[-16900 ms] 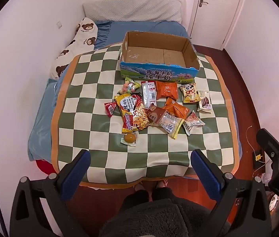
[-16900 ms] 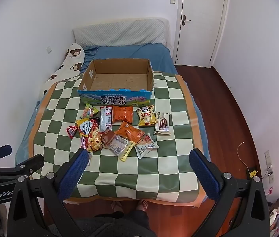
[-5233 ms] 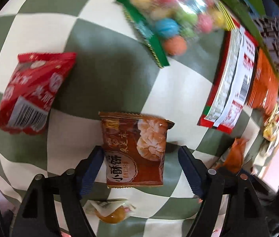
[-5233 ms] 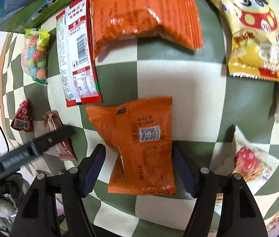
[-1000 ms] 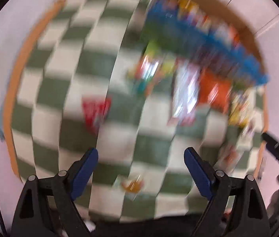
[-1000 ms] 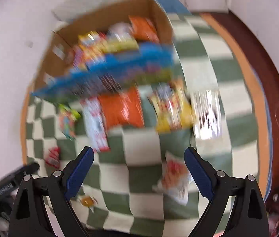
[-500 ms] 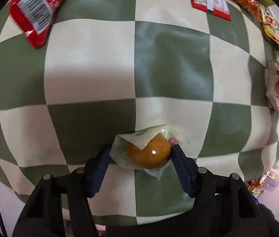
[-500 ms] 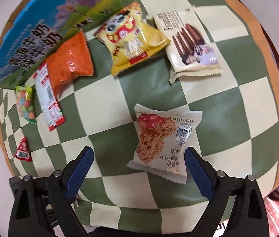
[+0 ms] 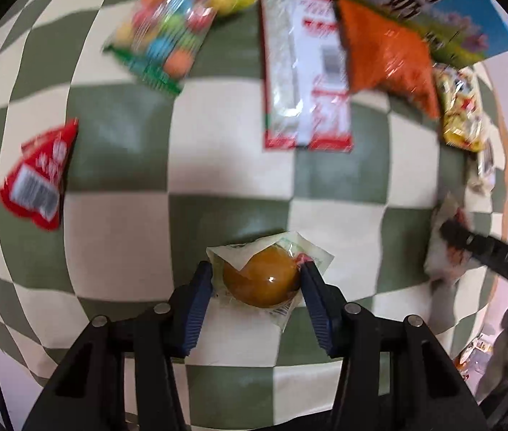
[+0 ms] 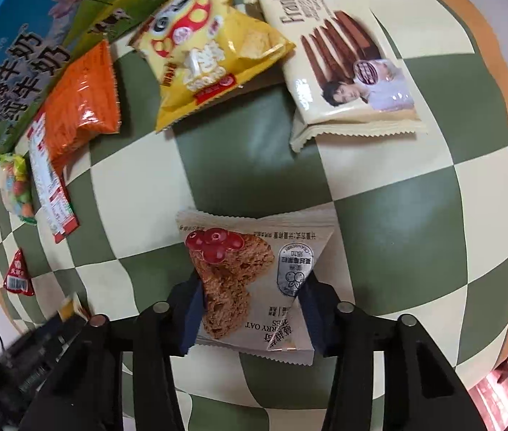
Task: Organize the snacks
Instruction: 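Grasp the wrapped yellow cake with the left tool while the right tool grasps the oat bar packet, then place both snacks into the box and open both tools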
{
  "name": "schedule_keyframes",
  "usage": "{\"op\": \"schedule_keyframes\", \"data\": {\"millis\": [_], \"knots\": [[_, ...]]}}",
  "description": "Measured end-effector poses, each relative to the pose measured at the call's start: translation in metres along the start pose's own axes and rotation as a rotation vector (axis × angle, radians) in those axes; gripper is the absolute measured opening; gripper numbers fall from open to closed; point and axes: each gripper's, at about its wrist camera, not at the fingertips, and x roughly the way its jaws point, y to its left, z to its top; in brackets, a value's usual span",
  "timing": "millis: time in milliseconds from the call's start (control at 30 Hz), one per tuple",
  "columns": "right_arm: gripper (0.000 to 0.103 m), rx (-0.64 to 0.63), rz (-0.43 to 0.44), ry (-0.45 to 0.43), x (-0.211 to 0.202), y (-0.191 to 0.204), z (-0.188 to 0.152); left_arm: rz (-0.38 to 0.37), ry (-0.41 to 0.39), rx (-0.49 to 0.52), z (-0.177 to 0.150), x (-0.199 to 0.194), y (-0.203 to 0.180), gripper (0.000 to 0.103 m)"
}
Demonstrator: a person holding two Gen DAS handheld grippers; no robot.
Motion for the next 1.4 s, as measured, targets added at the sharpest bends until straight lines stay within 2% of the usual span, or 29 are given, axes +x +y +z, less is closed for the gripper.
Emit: {"op": "schedule_keyframes", "data": {"millis": [200, 300, 467, 633, 800, 967, 1100, 1200, 1400], "knots": [[0.048, -0.045, 0.079, -0.054, -0.030, 0.013, -0.005, -0.040, -0.042, 0.003, 0.017, -0.030, -0.011, 0.047], [0.047, -0.075, 0.137, -0.093, -0.061, 0.024, -0.001, -0.100, -0.066, -0.008, 0.025, -0.056, -0.014, 0.047], [0.047, -0.135, 0.238, -0.191, -0.128, 0.058, 0.014, -0.173, -0.173, 0.022, 0.046, -0.121, -0.021, 0.047], [0.047, -0.228, 0.302, -0.295, -0.192, 0.099, 0.047, -0.267, -0.245, 0.029, 0.088, -0.184, -0.020, 0.047], [0.047, -0.285, 0.281, -0.352, -0.211, 0.135, 0.099, -0.213, -0.312, 0.046, 0.143, -0.217, -0.027, 0.047], [0.047, -0.315, 0.233, -0.336, -0.193, 0.159, 0.146, -0.082, -0.322, 0.065, 0.198, -0.215, -0.019, 0.047], [0.047, -0.327, 0.222, -0.295, -0.166, 0.175, 0.176, -0.018, -0.264, 0.058, 0.230, -0.189, -0.005, 0.047], [0.047, -0.334, 0.240, -0.244, -0.141, 0.191, 0.190, 0.002, -0.208, 0.045, 0.244, -0.168, 0.005, 0.047], [0.047, -0.355, 0.263, -0.178, -0.105, 0.215, 0.193, 0.048, -0.119, 0.040, 0.262, -0.137, 0.016, 0.048]]}}
